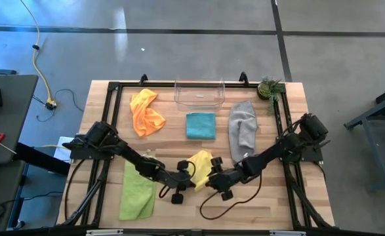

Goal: Fold microfiber towels
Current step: Put the yellow towel into the transparent bin

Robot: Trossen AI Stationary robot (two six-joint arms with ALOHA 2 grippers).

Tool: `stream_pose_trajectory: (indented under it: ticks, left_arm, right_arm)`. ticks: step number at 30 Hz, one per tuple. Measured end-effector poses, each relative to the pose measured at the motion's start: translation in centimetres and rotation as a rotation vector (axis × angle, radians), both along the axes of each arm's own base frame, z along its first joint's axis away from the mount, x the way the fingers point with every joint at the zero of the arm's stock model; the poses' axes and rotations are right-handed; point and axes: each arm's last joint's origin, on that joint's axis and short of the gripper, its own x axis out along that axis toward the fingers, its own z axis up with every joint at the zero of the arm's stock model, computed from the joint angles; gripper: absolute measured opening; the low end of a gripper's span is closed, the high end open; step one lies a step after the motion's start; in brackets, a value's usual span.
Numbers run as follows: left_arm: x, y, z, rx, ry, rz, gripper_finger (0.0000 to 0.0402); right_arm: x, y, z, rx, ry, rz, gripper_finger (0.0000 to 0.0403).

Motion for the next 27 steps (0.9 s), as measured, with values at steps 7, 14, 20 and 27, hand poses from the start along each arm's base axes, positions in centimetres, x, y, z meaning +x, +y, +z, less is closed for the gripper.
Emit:
stream_pose_trajectory:
  ticks: [7,14,20,27]
  left_arm:
    - [0.0,0.0,0.0,-0.003,-0.005,0.005,0.0000]
    - [0.1,0.1,0.1,-0.001,-0.009,0.006,0.0000]
    - [0.1,0.1,0.1,0.004,-0.014,0.013,0.0002]
    - [-0.8,-0.6,2.0,0.123,0.017,-0.096,0.0048]
  right_arm:
    - [-0.1,-0.2,-0.2,-0.036,0.022,0.072,0.0199]
    - [0.6,-1.1,-1.9,-0.033,0.088,0.087,0.0185]
    - [0.9,-1.3,-2.8,-0.046,0.107,0.091,0.0138]
    - [1.2,-1.8,-2.8,-0.011,0.103,0.041,0.0030]
